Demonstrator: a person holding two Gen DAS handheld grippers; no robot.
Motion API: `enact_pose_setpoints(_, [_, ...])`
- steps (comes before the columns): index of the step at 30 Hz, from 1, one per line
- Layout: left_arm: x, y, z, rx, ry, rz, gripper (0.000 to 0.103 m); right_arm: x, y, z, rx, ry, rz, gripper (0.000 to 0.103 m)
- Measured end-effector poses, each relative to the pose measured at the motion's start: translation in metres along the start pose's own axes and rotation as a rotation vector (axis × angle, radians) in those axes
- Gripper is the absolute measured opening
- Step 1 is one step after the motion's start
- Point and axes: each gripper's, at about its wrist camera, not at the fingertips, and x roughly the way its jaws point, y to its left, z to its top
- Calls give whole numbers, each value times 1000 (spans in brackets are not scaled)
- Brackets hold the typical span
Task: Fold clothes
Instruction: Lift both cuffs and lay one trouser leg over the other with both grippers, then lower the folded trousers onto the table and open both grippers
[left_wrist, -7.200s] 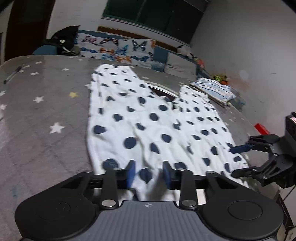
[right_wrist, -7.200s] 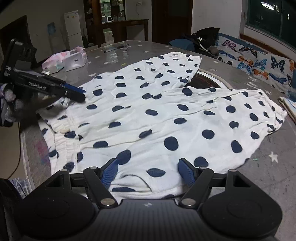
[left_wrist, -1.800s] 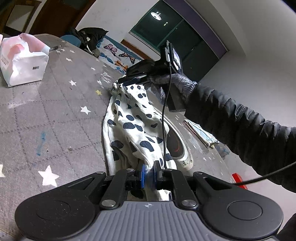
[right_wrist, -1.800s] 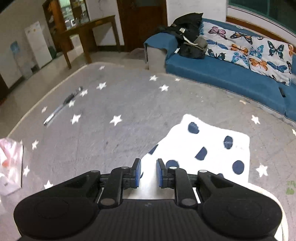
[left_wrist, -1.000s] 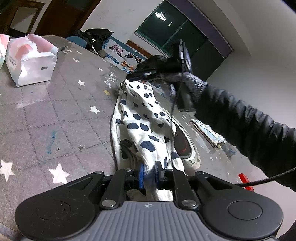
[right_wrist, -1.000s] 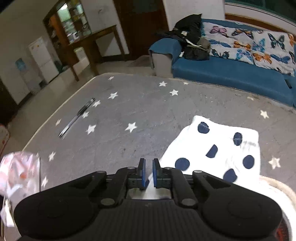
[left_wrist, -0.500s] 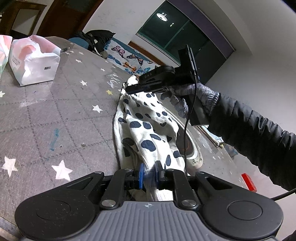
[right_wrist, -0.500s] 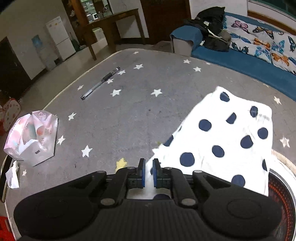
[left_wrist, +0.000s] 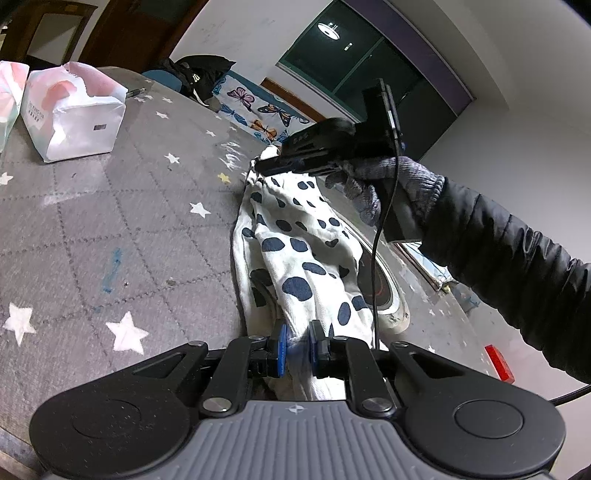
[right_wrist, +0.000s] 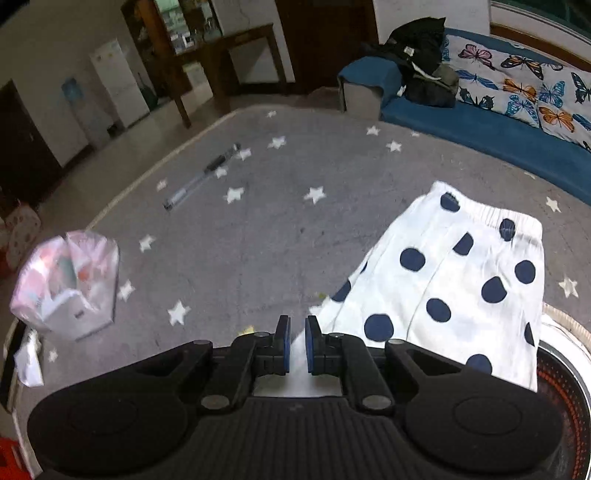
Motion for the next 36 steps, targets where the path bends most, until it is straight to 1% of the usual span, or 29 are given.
enact_pose_setpoints(8, [-2,1,0,-2,-3,1,14,8,-7,-4,35,29,-33,9])
enact_pose_setpoints(14, [-3,1,0,-2,-5,-1,15,12,-4,-6,43,25,-55,8])
enact_pose_setpoints(16, [-4,0,-1,-1,-5,0,15,11,-4,-6,46,18,-63,3])
enact_pose_setpoints(17, [-4,0,-1,-1,-6,1,14,10,-4,-6,49,14,-65,3])
enact_pose_setpoints(21, [-5,0,-1,0,-11,1,14,3,-3,-4,74,-37,-2,1])
enact_pose_setpoints(24, [-4,1,-2,-1,-5,8,15,9,2,-3,59,-34,-10,1])
enact_pose_setpoints(26, [-5,1,-2,-2,-5,12,15,18,3,-4,52,-3,-13,1])
enact_pose_setpoints(27, [-7,2,-1,0,-8,13,15,18,4,-5,44,1,-10,2])
enact_pose_setpoints(28, [-9,2,-1,4,-12,15,15,15,3,-5,44,-2,-6,5])
enact_pose_setpoints(30, [-13,2,2,15,-21,27,16,8,1,-5,46,-6,3,5])
enact_pose_setpoints(31, [-15,3,4,19,-25,33,16,5,1,-5,44,-9,6,8])
enact_pose_setpoints(34, [-23,2,10,34,-46,52,16,-17,-2,-6,10,-15,5,12])
enact_pose_setpoints(35, [-25,1,13,40,-56,53,16,-23,-4,-7,8,-18,-1,15])
enact_pose_setpoints(36, [-27,0,15,45,-64,53,16,-31,-6,-9,3,-18,-5,21])
